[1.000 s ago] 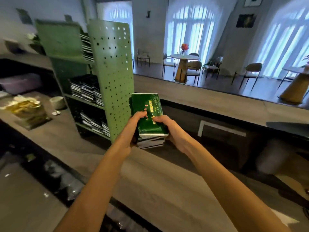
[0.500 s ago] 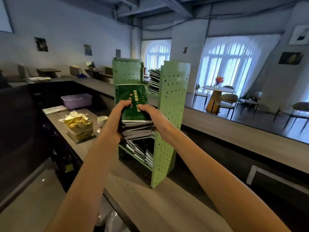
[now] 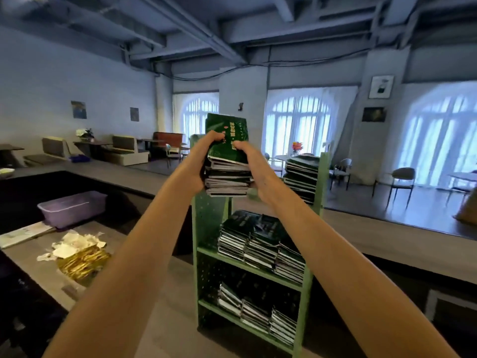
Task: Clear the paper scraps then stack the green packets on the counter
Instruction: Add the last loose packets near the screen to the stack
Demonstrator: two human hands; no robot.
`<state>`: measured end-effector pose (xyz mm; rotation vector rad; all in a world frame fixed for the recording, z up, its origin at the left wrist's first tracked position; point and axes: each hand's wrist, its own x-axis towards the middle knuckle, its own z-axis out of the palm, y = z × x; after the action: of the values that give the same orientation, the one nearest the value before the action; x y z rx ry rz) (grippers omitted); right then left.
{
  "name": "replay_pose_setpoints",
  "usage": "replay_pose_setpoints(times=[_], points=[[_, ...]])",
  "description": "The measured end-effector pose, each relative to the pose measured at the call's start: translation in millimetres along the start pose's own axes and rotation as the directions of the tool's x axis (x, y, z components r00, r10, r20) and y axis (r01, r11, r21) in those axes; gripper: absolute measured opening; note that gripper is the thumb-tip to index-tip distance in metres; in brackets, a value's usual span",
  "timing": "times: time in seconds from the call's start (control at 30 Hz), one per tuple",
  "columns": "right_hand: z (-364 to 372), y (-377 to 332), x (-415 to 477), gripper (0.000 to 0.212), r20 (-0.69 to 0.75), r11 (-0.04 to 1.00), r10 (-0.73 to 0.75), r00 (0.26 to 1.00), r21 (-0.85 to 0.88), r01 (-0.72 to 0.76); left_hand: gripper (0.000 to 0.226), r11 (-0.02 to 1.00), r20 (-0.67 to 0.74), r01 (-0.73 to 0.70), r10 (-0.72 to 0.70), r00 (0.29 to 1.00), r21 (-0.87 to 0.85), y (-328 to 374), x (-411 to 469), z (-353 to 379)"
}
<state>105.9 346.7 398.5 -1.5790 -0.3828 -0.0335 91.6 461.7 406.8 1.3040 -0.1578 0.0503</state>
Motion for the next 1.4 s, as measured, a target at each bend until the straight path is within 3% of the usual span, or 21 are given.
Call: replay_pose_setpoints(times=[0.2,0.43,0.57,0.67,0.8,0.9,0.97,1.1,1.27,1.4], points=[[-0.5,-5.3,40.7,0.025,-0.211,0.996,0.079,0.974,0.044,-0.072,0.025,0.991,0.13,0.118,-0.124,0.984,0.056,13.4,60.7,-5.4],[-12.7,8.4,62.5,0.03,-0.3,0.949,0.313,0.901,0.13,-0.286,0.025,0.977,0.205,0.209,-0.214,0.955,0.047,-10.0,104.0,-6.4],[-16.4,11.7,64.1,0.031,-0.358,0.947,0.322,0.877,0.128,-0.295,0.028,0.967,0.238,0.249,-0.255,0.937,0.055,-19.4,113.1,-8.9],[-16.9,14.1,65.4,0.036,-0.406,0.96,0.28,0.87,0.094,-0.265,0.03,0.96,0.228,0.277,-0.279,0.933,0.039,-22.5,118.5,-11.1],[-16.6,17.4,57.1,0.066,-0.42,0.972,0.193,0.887,-0.045,-0.232,0.027,0.967,0.204,0.247,-0.254,0.945,0.06,-24.8,124.1,-7.0],[-22.3,15.0,40.2,0.052,-0.467,0.925,0.008,0.884,-0.332,-0.184,0.023,0.969,0.215,0.231,-0.244,0.946,0.084,-25.9,124.0,1.6],[-28.0,13.6,28.5,0.045,-0.502,0.829,-0.175,0.847,-0.539,-0.148,0.019,0.968,0.223,0.23,-0.247,0.943,0.1,-26.9,125.1,6.5],[-31.9,22.6,19.5,0.032,-0.496,0.752,-0.368,0.786,-0.656,-0.061,0.021,0.965,0.209,0.241,-0.259,0.943,0.108,-28.0,125.0,11.0],[-44.1,29.0,8.4,0.039,-0.544,0.72,-0.37,0.754,-0.68,-0.137,0.019,0.961,0.193,0.252,-0.27,0.943,0.114,-28.8,125.8,16.2],[-62.1,34.1,-2.0,0.032,-0.541,0.685,-0.285,0.791,-0.692,-0.227,0.02,0.942,0.205,0.301,-0.327,0.922,0.148,-31.3,124.3,30.6]])
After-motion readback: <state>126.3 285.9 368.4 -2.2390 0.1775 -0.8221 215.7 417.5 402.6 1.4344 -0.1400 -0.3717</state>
